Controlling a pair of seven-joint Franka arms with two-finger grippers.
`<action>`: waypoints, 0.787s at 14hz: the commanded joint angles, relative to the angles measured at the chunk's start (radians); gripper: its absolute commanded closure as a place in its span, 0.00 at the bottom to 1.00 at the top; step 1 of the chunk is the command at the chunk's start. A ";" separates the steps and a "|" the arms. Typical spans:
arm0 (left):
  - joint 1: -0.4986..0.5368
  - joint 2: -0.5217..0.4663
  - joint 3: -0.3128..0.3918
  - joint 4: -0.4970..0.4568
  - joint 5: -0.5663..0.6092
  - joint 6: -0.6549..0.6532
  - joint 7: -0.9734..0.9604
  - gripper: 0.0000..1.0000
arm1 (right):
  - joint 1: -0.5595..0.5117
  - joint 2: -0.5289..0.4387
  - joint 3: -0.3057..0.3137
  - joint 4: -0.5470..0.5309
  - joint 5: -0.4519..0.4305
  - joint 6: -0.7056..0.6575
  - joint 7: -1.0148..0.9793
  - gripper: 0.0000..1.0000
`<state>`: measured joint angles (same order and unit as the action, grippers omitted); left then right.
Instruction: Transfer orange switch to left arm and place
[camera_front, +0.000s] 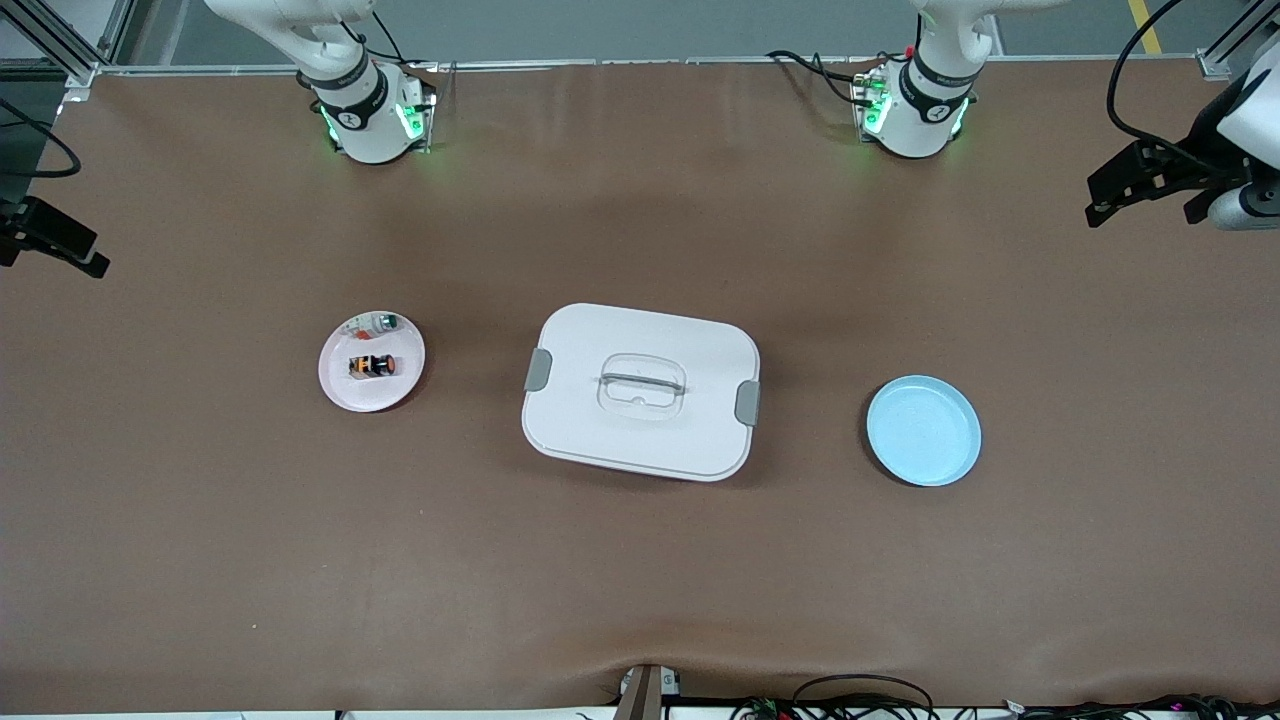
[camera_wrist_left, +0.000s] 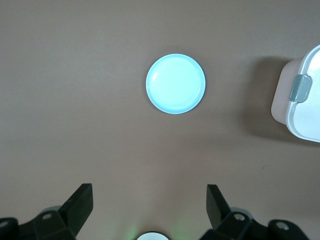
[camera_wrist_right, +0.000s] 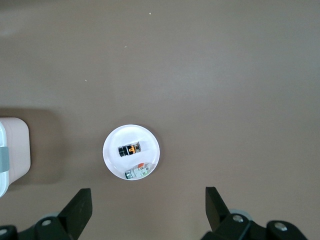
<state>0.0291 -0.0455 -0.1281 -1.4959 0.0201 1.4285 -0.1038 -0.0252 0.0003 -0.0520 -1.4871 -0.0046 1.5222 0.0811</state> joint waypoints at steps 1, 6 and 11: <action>0.002 0.004 -0.001 0.025 0.018 -0.031 0.010 0.00 | -0.038 -0.019 0.012 -0.034 0.005 0.010 0.011 0.00; 0.005 0.006 -0.001 0.028 0.020 -0.031 0.010 0.00 | -0.030 -0.020 0.020 -0.038 0.005 0.009 0.011 0.00; 0.023 0.006 -0.002 0.025 0.012 -0.031 0.015 0.00 | -0.015 -0.020 0.021 -0.038 -0.015 -0.002 0.008 0.00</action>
<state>0.0444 -0.0455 -0.1270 -1.4919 0.0201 1.4172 -0.1038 -0.0445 0.0004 -0.0349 -1.5063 -0.0063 1.5222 0.0810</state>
